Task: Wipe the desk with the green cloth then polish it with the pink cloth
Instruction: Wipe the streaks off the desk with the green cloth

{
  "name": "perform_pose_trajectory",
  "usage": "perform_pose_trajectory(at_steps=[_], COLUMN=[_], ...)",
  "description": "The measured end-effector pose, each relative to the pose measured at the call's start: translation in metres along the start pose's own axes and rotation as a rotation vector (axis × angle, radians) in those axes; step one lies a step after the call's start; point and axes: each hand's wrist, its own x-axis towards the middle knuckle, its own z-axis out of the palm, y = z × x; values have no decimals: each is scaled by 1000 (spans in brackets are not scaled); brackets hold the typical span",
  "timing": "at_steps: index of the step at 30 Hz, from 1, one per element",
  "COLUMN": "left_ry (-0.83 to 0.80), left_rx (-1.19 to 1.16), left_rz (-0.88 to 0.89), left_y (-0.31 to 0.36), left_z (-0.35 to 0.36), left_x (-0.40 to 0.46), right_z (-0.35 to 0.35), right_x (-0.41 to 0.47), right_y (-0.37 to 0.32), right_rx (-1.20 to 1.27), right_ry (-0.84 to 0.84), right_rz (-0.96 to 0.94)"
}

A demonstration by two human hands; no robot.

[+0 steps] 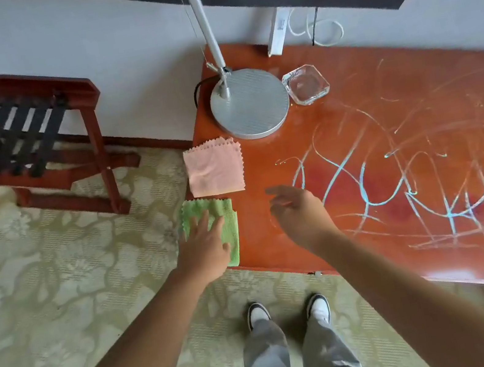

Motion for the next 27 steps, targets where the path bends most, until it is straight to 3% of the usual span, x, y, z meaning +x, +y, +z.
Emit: perform_pose_trajectory(at_steps=[5,14,23,27], left_ry=[96,205,122,59], left_rx=[207,146,83,109], left_rz=[21,83,198,220], left_y=[-12,25,141,158], left_z=[32,61,85,76], left_x=[-4,1,10,13], right_z=[1,1,-1,0], right_x=[1,2,-6,-2], right_y=[27,65,93,99], right_rx=[-23,-58,-134,-318], right_ry=[-5,-4,140,189], right_rz=[55,119,88,-69])
